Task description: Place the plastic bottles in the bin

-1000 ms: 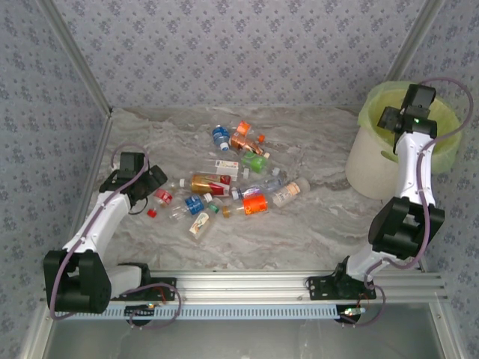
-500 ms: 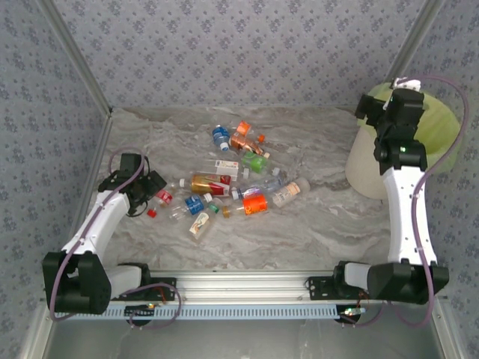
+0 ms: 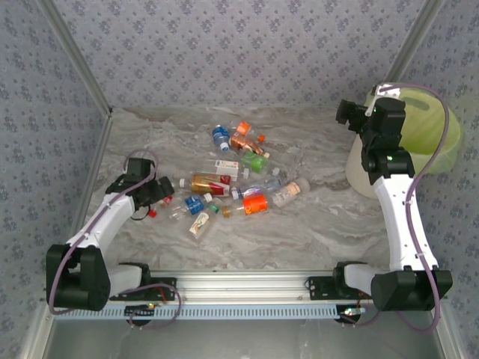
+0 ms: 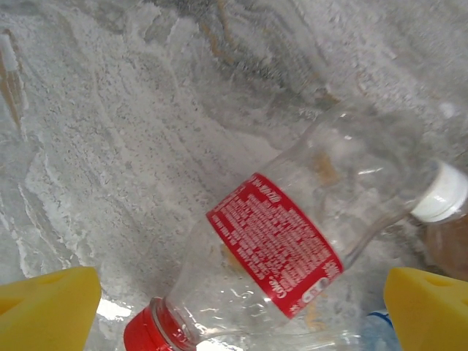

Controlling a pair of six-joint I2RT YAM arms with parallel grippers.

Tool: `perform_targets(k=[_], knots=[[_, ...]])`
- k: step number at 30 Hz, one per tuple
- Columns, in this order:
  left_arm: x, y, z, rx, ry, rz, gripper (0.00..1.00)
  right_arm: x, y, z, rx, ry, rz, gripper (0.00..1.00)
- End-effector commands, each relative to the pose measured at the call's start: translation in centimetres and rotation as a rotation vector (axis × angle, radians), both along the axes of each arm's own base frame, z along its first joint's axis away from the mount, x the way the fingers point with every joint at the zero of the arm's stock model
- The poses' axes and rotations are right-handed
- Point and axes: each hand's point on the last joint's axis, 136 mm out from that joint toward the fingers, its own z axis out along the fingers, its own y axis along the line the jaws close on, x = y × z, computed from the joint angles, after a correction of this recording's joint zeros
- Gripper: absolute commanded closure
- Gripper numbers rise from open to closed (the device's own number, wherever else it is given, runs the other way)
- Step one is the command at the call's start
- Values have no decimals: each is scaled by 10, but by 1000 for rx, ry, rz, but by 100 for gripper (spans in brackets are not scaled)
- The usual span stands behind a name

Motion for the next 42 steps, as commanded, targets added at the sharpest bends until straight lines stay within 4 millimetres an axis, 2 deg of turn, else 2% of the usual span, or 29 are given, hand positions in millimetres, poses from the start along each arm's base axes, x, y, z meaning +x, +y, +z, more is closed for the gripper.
perform_targets(k=[1,7,12,14,19,23,30,35,38,40,42], knots=[[5,-9,-8,-6,-4,-73,0,1,1,4,25,-27,-8,0],[3,-33,-36,-92,46,-157,0,2,6,0,46,-22,2,0],[-1,-39,-46,-42,76,-194,1,1,10,-2,42,-5,16,0],[0,-39,-48,-22,81,-194,6,1,13,-4,43,6,28,0],[1,-32,-52,19,102,-166,31,3,25,-13,44,40,66,0],[2,-27,-50,45,99,-153,36,4,37,-20,33,63,102,0],[7,-26,-42,66,66,-171,48,6,55,-35,26,105,146,0],[10,-21,-28,98,14,-174,55,6,77,-46,52,116,215,0],[11,-16,-15,118,-20,-155,64,4,96,-53,83,113,248,0],[13,-18,-3,105,-57,-151,74,1,116,-52,123,89,291,0],[16,-22,12,86,-103,-156,79,1,136,-48,170,68,344,0]])
